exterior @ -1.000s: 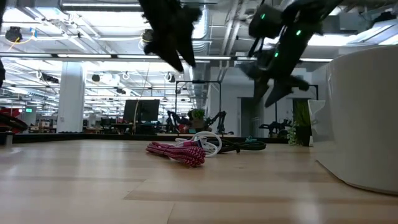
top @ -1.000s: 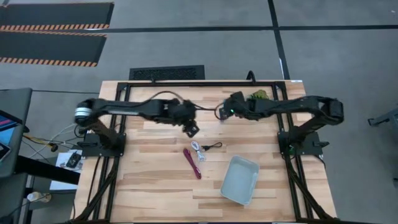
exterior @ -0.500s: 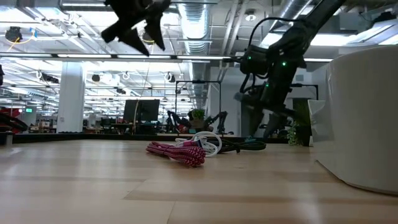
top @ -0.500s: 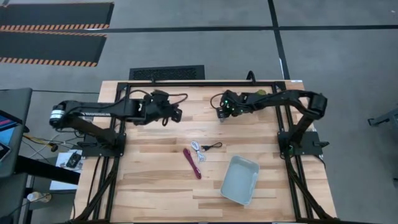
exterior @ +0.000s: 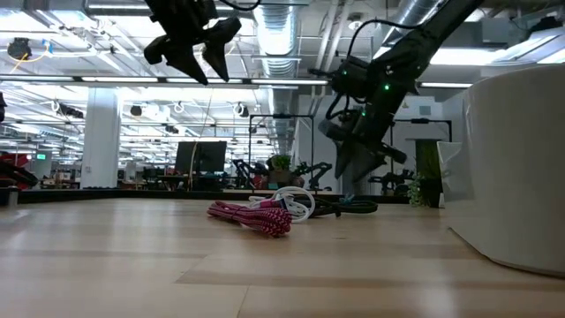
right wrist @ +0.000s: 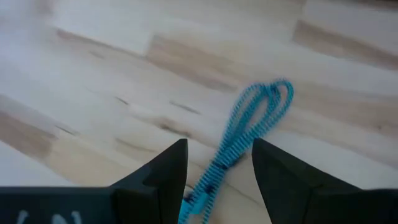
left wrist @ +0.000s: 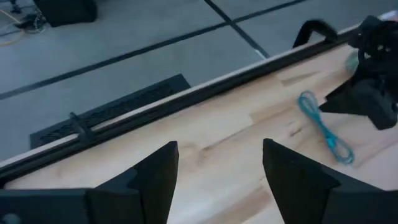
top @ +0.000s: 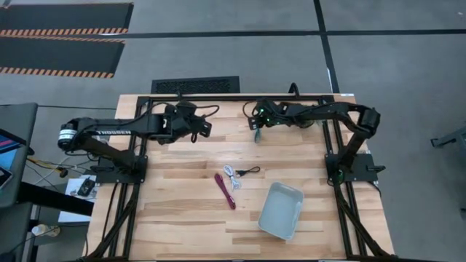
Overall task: Pick and place USB-C Cables
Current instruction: Put the blue charger cable into the gray bin
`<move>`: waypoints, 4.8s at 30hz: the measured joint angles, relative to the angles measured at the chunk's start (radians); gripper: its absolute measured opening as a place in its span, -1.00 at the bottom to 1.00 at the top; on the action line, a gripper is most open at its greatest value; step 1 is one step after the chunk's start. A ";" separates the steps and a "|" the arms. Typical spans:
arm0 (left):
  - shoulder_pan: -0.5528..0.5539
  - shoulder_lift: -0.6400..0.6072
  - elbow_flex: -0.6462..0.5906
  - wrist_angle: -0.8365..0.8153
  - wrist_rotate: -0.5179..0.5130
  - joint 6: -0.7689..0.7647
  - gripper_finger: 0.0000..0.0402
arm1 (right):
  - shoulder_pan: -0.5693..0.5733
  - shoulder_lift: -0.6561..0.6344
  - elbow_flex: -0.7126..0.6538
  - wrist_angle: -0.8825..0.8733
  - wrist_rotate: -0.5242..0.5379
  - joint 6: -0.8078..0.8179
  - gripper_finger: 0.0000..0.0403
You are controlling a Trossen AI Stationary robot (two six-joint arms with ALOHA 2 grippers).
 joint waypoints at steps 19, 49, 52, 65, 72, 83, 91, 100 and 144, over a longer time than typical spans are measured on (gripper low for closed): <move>-0.104 0.000 0.001 0.097 0.005 -0.024 0.09 | 0.032 0.154 0.045 -0.030 0.016 0.089 -0.13; -0.104 0.000 0.001 0.491 0.314 0.272 0.09 | 0.170 -0.660 -0.050 -0.273 0.058 -0.110 -0.94; -0.104 0.000 0.001 0.572 0.397 0.320 0.09 | 0.242 -0.834 -0.104 -0.311 0.098 -0.080 -0.94; -0.176 0.021 0.003 0.739 0.496 0.370 0.09 | 0.973 -1.186 -0.432 -0.119 0.487 0.123 -0.94; -0.201 0.122 0.002 0.839 0.536 0.356 0.09 | 1.376 -1.051 -0.538 0.144 0.967 0.073 -0.94; -0.198 0.400 0.020 1.286 0.778 0.353 0.09 | 1.509 -0.816 -0.536 0.572 1.228 -0.195 -0.94; -0.198 0.519 0.115 1.330 0.882 0.372 0.09 | 1.386 -0.764 -0.536 0.712 1.053 -0.322 -0.94; -0.197 0.527 0.132 1.346 0.888 0.434 0.09 | 1.293 -0.738 -0.536 0.869 0.920 -0.480 -0.94; -0.170 0.525 0.131 1.398 0.930 0.429 -0.94 | 1.076 -0.660 -0.536 1.026 0.551 -0.526 -0.89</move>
